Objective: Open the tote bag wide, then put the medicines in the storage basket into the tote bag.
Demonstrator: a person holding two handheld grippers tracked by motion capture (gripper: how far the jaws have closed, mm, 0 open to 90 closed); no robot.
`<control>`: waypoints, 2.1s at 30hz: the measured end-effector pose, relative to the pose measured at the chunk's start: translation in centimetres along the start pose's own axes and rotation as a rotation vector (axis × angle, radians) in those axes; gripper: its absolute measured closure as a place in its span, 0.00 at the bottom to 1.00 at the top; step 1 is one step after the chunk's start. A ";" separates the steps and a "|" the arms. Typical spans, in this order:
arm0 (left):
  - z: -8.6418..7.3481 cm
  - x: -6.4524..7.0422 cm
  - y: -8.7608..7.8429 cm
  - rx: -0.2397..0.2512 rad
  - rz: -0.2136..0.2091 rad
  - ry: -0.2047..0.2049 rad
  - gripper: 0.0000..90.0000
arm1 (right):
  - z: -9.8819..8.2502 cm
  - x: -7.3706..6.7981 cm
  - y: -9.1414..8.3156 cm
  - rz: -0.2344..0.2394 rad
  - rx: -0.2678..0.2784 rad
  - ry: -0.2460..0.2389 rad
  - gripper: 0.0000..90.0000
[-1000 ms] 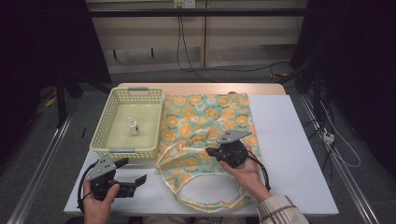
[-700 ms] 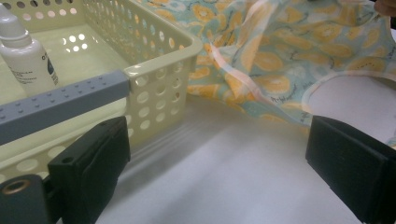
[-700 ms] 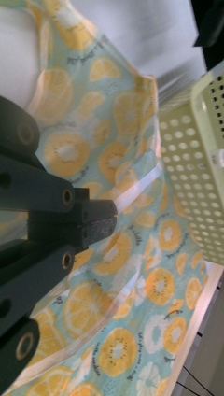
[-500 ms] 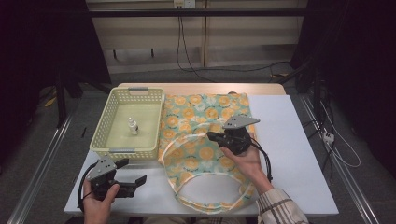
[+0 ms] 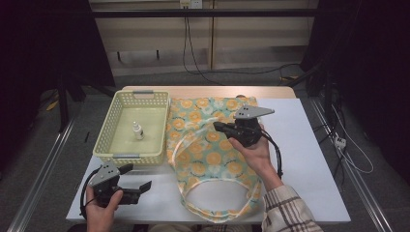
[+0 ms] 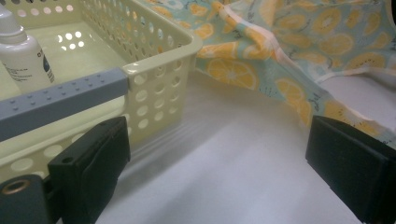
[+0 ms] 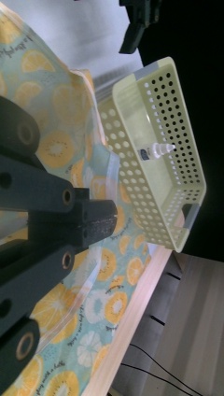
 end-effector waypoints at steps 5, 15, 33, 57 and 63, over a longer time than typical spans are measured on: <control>0.1 0.0 -0.1 0.004 0.004 0.004 0.07 | 0.7 -0.2 -0.6 0.004 0.031 -0.014 1.00; 0.0 -0.1 -0.2 -0.014 0.013 -0.004 0.07 | 0.5 -0.1 -0.9 0.021 0.033 0.010 1.00; 3.2 -0.7 -0.8 0.027 0.004 0.024 0.07 | 0.0 0.5 -0.5 0.027 0.007 0.031 1.00; 8.1 -8.4 3.2 -0.106 0.131 -0.005 0.07 | -0.1 0.0 0.2 0.059 0.006 0.040 1.00; 9.1 -9.5 4.3 -0.106 0.112 -0.020 0.17 | -0.1 -0.1 0.2 0.063 0.006 0.037 1.00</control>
Point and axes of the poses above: each handheld gripper's, and its own axes: y roughly forward along the jaws, z roughly out of its top, x roughly to its right, the point moved 9 cm from there along y, roughly forward along the jaws, and after that the axes turned 5 degrees about x, right-handed, at the moved point
